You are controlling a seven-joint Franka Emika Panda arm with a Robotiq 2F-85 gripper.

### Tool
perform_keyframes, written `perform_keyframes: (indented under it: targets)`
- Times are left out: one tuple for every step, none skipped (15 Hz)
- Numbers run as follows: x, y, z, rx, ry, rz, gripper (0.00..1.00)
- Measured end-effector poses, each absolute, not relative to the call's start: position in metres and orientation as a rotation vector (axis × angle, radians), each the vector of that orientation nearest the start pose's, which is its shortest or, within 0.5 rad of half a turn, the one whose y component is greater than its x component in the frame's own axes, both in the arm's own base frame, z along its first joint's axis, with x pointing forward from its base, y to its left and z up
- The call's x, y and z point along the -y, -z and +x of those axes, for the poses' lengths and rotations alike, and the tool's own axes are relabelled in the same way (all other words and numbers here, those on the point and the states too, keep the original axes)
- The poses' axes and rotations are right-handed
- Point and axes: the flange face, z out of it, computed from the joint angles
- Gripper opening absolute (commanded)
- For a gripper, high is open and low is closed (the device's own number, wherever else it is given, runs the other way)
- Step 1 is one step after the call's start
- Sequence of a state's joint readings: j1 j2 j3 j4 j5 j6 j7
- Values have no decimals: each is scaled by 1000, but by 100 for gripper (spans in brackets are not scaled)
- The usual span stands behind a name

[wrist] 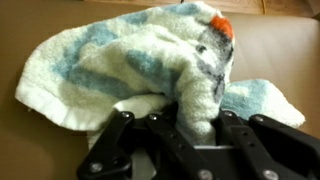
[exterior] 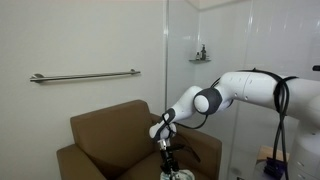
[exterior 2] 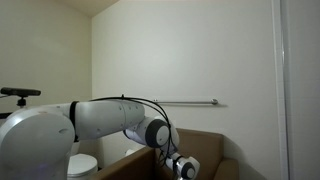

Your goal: Use the towel to wipe the seat of the sofa.

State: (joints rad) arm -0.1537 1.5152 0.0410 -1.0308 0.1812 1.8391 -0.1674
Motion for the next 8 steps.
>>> perform_keyframes:
  targets:
    - [55, 145, 593, -83, -961, -2660, 8]
    - [54, 149, 585, -63, -974, -2637, 8]
    - [54, 153, 578, -48, -984, -2614, 8]
    - [56, 157, 572, -46, -991, -2591, 8]
    - [59, 160, 565, -55, -997, -2567, 8]
    - [62, 163, 559, -75, -1002, -2542, 8]
    - [67, 165, 552, -101, -1006, -2514, 8]
    - [72, 168, 545, -126, -1008, -2486, 8]
